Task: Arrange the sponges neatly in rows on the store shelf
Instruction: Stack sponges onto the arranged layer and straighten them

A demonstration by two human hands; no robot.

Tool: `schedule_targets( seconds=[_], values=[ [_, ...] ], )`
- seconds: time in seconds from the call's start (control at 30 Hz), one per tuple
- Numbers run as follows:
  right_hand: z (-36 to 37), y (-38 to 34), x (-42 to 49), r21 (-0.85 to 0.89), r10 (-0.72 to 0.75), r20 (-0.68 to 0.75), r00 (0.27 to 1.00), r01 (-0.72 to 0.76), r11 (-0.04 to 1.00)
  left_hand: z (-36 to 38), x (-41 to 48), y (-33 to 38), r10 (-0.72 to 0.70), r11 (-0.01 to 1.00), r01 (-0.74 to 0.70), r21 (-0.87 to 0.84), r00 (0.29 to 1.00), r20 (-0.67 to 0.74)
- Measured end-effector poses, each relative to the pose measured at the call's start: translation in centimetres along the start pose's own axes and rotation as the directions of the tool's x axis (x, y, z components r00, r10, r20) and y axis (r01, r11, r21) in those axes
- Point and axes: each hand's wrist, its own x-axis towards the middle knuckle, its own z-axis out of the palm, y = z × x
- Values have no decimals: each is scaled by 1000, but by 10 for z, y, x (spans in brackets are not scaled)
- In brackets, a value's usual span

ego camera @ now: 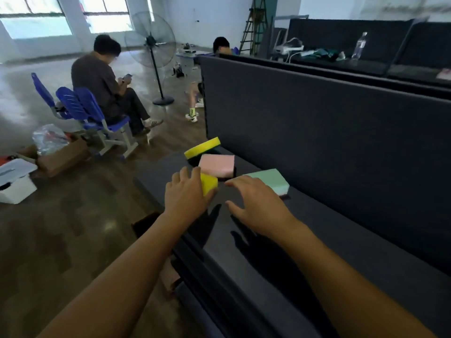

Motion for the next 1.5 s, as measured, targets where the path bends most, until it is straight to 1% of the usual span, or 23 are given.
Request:
schedule_targets(
  seconds=[0.07, 0.13, 0.23, 0.3, 0.37, 0.43, 0.5, 0.57, 0.7, 0.8, 0.87, 1.0, 1.1, 1.2, 1.3, 1.4, 1.5],
  values=[
    [-2, 7, 8, -39, 16, -1, 1000, -16, 999, 13, 18, -5, -6, 1000, 5, 7, 998, 63],
    [-6, 16, 15, -112, 58, 32, 998, -54, 992, 17, 27, -9, 12, 1000, -10, -21, 994, 109],
    [-10, 35, 28, -232, 207, 126, 970, -174, 957, 11, 32, -13, 129, 991, -128, -38, 991, 38],
    [-12, 48, 38, -302, 290, 185, 939, -226, 926, 3, 32, -16, 192, 976, -187, -114, 981, 32],
    [-10, 57, 42, -345, 352, 252, 902, -256, 903, -3, 32, -20, 280, 944, -252, -214, 953, 113],
    [-5, 62, 42, -347, 387, 272, 881, -285, 894, -5, 33, -23, 397, 899, -340, -275, 899, 187],
    [-1, 61, 36, -297, 400, 226, 888, -328, 897, -7, 34, -26, 491, 851, -414, -324, 847, 206],
    [-2, 51, 23, -228, 435, 147, 888, -398, 889, -9, 34, -27, 560, 806, -477, -350, 806, 191],
    [-9, 21, -20, -141, 549, -12, 836, -545, 827, -12, 25, -20, 678, 705, -607, -366, 729, 98],
    [-14, -4, -63, -131, 625, -110, 773, -634, 762, -16, 8, -5, 747, 626, -666, -405, 662, 66],
    [-16, -19, -94, -138, 668, -174, 723, -690, 711, -19, -6, 10, 794, 566, -700, -435, 605, 58],
    [-23, -49, -156, -73, 759, -272, 592, -799, 597, -26, -40, 41, 873, 452, -762, -465, 486, 52],
    [-27, -65, -204, -63, 805, -338, 488, -865, 498, -31, -70, 65, 918, 365, -790, -493, 394, 48],
    [-31, -79, -255, -61, 822, -394, 411, -904, 423, -38, -106, 92, 955, 263, -807, -529, 297, 20],
    [-35, -95, -308, -28, 843, -439, 313, -942, 335, -46, -150, 120, 978, 171, -811, -560, 209, -5],
    [-40, -112, -368, 1, 850, -473, 233, -964, 265, -53, -202, 151, 991, 92, -817, -570, 133, -31],
    [-46, -128, -433, 18, 862, -478, 165, -980, 198, -60, -262, 183, 997, 36, -815, -579, 68, -34]
  ],
)
